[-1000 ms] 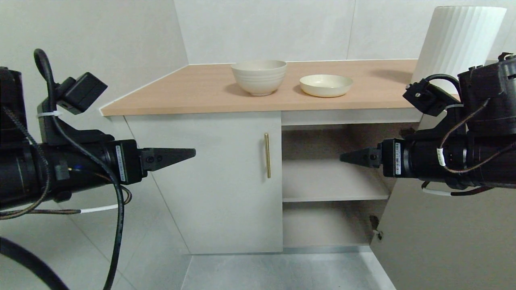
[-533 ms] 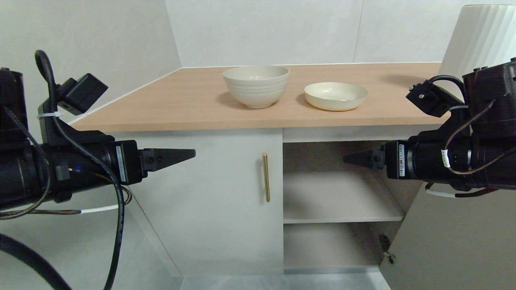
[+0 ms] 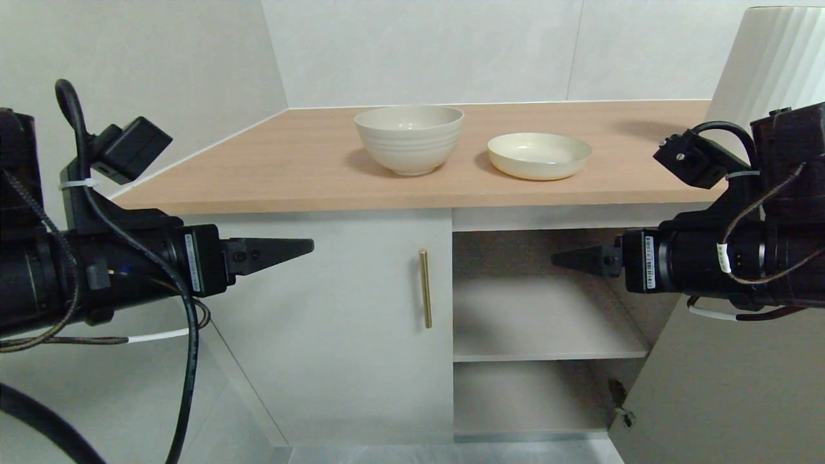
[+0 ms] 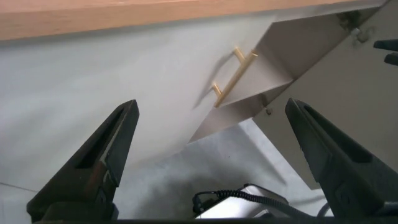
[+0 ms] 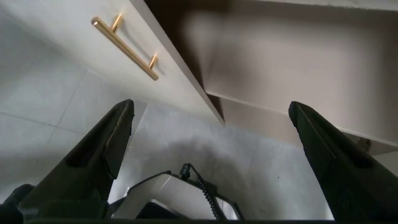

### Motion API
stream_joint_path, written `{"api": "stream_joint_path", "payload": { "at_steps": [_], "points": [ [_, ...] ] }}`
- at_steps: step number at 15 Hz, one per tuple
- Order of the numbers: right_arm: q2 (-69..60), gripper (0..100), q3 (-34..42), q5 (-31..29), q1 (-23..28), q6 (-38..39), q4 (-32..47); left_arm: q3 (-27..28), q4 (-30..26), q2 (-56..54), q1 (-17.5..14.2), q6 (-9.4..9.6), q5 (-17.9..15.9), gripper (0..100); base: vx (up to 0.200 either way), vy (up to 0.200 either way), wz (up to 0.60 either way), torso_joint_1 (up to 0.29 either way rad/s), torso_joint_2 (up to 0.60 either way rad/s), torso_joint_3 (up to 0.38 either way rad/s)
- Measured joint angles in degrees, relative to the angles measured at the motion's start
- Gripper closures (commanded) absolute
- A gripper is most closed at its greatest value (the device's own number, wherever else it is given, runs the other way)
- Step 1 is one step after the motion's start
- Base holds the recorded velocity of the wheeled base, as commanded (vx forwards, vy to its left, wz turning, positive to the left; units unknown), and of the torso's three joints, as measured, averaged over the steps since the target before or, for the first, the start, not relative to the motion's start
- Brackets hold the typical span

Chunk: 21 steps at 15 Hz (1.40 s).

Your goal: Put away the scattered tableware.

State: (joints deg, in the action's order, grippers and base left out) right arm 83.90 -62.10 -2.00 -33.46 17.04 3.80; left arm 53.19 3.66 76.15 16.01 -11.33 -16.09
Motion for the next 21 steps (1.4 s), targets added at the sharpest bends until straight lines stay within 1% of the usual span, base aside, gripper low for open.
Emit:
{"api": "stream_joint_path", "payload": {
  "at_steps": [5,13,15,17,21],
  "points": [
    [-0.13,0,0.09,0.01,-0.02,0.0,0.02,0.0,0.09,0.8,0.0,0.0,0.02,0,0.0,0.0,0.0,0.077,-0.24,-0.235],
    [-0.09,0,0.37,-0.02,0.0,0.0,-0.15,0.22,0.11,1.85,0.02,-0.05,-0.07,0,0.0,0.0,0.0,0.159,-0.49,-0.301],
    [0.04,0,0.33,0.0,0.0,0.0,-0.13,1.05,0.09,2.56,-0.02,-0.83,-0.24,0,0.0,0.0,0.0,0.19,-0.47,-0.298],
    [0.3,0,0.33,-0.02,0.04,0.02,-0.24,2.33,0.13,3.61,0.09,-2.74,-0.55,0,0.0,0.0,0.0,0.203,-0.48,-0.278],
    [1.24,0,0.33,0.0,0.54,-0.02,-1.43,3.97,0.04,5.84,0.8,-2.9,-2.76,0,0.0,0.0,0.0,0.215,-0.49,-0.289]
  ]
}}
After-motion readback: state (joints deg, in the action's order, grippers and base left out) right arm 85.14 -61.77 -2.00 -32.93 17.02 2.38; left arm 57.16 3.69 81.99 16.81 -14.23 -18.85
